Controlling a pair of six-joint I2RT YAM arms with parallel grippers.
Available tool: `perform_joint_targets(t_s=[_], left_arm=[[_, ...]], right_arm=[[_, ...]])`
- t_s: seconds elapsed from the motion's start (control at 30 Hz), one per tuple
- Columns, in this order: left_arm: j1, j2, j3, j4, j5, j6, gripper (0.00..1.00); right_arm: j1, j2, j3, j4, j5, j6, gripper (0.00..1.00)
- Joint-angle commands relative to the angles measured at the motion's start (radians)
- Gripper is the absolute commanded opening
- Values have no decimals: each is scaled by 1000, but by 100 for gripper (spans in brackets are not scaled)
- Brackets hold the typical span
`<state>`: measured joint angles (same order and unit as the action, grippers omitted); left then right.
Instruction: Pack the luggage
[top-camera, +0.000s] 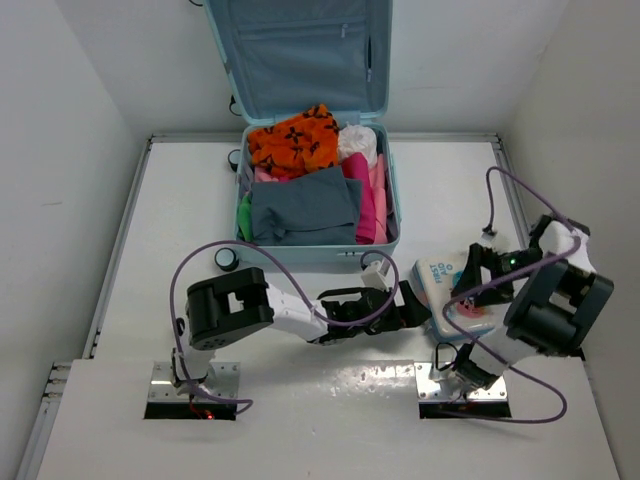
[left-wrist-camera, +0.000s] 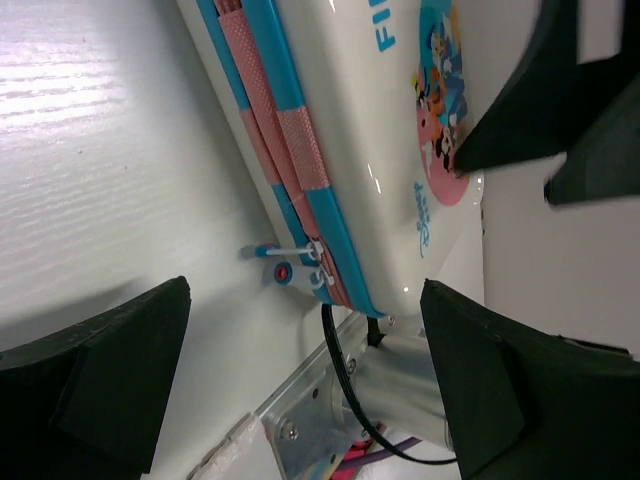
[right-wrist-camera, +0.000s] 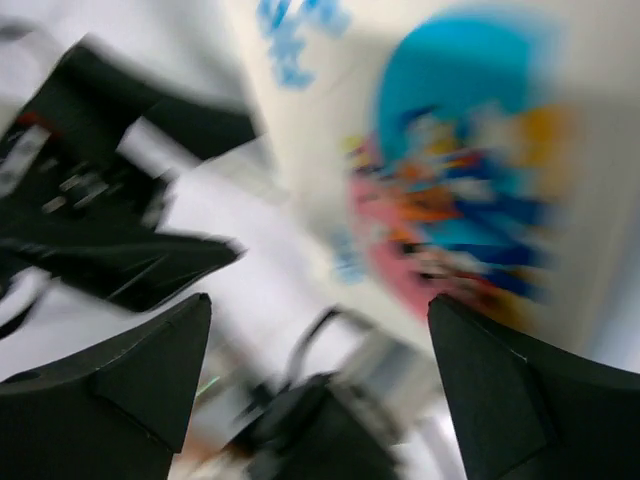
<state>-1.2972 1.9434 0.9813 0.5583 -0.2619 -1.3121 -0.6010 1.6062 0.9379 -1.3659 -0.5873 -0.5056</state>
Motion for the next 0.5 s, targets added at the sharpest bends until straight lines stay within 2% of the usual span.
perform_joint_targets(t_s=[0.0,0.17,0.3,0.47], left_arm=[[-7,22,33,58,-42,-9,100],[-7,52,66,58,-51,2,100],[-7,71,77,35,-69,-38,100],[-7,80,77,26,-89,-78,100]], right_arm=[[-28,-152,71,266,119,-14,89],[-78,-223,82,324,204,-46,94],[-131,-128,65,358,199,-91,100],[-140,55,61,401,94,-168,100]])
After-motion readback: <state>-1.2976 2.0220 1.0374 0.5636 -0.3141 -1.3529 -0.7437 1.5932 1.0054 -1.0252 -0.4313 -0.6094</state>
